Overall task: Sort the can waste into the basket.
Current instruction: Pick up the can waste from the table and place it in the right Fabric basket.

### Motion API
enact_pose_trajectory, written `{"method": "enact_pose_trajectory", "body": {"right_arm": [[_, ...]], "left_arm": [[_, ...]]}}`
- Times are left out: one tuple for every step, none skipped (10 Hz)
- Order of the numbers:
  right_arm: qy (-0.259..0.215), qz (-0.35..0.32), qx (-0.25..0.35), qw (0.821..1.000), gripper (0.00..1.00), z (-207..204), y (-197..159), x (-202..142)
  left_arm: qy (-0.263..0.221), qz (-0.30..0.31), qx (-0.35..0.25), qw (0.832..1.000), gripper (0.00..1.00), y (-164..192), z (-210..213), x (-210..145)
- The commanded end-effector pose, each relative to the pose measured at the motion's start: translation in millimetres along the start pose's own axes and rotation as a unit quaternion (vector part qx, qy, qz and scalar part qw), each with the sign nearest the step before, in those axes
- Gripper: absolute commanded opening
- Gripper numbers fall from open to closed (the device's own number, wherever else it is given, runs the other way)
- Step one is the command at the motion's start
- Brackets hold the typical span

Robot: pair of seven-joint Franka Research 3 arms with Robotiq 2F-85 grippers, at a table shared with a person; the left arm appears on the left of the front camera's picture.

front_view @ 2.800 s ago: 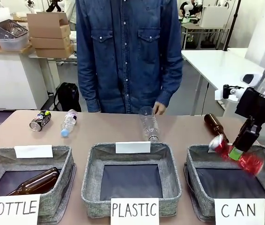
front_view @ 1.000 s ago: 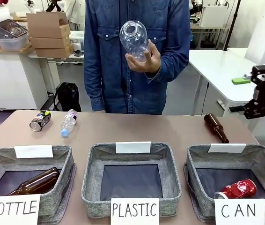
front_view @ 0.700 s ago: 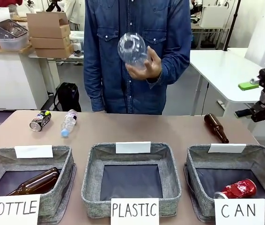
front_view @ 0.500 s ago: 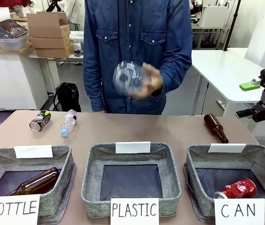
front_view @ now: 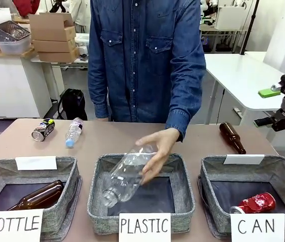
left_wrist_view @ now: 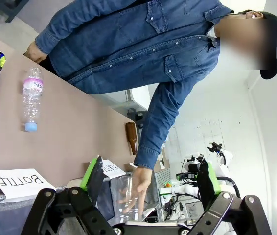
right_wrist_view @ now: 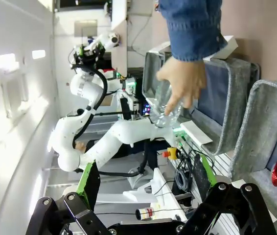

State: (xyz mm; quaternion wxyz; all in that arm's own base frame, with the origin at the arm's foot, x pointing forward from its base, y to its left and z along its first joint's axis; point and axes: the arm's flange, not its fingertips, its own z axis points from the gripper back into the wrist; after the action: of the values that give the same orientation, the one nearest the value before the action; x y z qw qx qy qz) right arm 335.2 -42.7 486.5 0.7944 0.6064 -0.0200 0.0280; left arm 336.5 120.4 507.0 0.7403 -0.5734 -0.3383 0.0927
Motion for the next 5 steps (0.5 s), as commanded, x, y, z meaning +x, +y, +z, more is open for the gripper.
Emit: {"method": "enact_pose_trajectory", "body": {"right_arm": [[0.004,0.008,0.000,1.000,1.00,1.0,0.5,2.0],[0.004,0.008,0.000,1.000,1.00,1.0,0.5,2.0],[0.004,0.008,0.000,1.000,1.00,1.0,0.5,2.0],[0.004,0.008,0.000,1.000,1.00,1.0,0.5,2.0],[0.004,0.008,0.000,1.000,1.00,1.0,0.5,2.0]], "left_arm": [[-0.006,-0.010,-0.011,1.000,1.00,0.8,-2.2,-1.0],[-0.006,-0.010,-0.011,1.000,1.00,0.8,-2.2,-1.0],[0.000,0.000,0.000,1.000,1.00,0.0,0.0,0.0],[0.068,-0.038,0.119,0.990,1.00,3.6,-15.9,0.1],[0.204,-0.077,0.278,0.936,1.00,23.8,-36.3,5.6]]}}
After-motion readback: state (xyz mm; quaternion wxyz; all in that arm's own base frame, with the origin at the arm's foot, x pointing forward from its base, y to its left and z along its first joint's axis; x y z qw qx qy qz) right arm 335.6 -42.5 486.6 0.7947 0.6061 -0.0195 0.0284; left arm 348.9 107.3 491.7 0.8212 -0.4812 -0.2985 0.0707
